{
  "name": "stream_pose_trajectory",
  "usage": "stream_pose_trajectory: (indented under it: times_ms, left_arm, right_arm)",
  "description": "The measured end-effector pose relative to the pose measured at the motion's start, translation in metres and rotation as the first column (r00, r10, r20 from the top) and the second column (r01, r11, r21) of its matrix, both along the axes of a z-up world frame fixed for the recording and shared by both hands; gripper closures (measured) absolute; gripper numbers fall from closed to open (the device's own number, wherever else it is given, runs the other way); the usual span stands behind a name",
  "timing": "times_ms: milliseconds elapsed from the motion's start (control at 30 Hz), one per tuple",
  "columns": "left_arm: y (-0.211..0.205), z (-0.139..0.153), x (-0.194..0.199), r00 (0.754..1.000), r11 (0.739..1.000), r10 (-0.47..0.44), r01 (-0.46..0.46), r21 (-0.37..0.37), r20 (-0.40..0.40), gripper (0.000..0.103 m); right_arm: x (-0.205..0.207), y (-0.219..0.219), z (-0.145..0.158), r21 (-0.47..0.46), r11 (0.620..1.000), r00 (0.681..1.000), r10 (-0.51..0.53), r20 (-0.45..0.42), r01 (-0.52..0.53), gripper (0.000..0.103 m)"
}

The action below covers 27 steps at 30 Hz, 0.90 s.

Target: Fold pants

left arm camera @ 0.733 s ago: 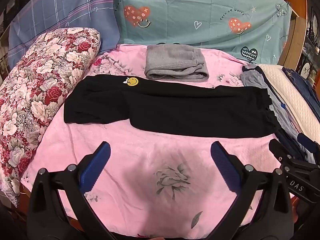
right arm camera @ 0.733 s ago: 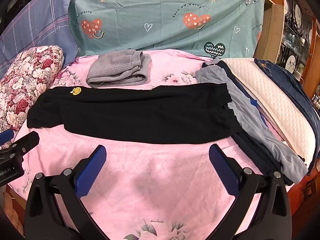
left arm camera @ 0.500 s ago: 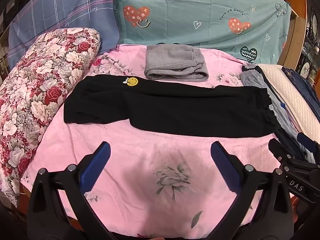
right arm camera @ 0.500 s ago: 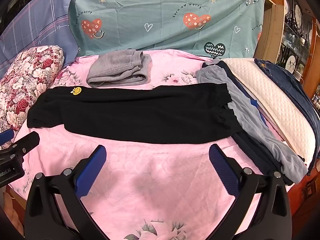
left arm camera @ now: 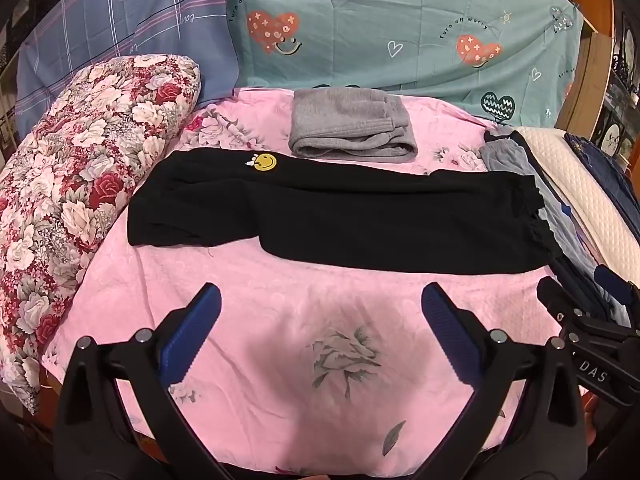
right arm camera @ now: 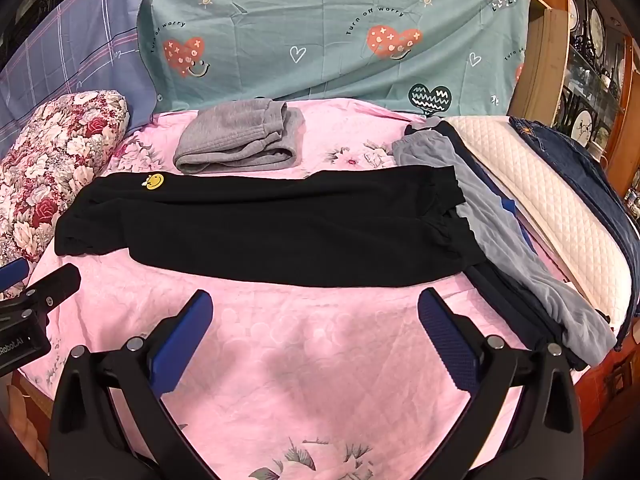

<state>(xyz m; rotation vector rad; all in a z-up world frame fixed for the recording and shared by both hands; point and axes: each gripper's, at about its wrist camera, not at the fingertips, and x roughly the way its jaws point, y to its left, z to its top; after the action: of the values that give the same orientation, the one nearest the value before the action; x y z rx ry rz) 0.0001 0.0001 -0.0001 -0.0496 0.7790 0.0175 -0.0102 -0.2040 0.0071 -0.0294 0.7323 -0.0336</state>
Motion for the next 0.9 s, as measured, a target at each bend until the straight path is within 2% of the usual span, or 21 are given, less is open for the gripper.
stream_pose_trajectory:
  times_ms: [900]
  left_arm:
    - [0.0000, -0.0001, -0.0002, 1.000, 1.000, -0.001, 0.001, 0.001, -0.004, 0.002]
  right_arm:
    - [-0.0024, 0.0007, -0.0018, 0.003, 1.000, 1.000, 0.000, -0.001, 0.000, 0.001]
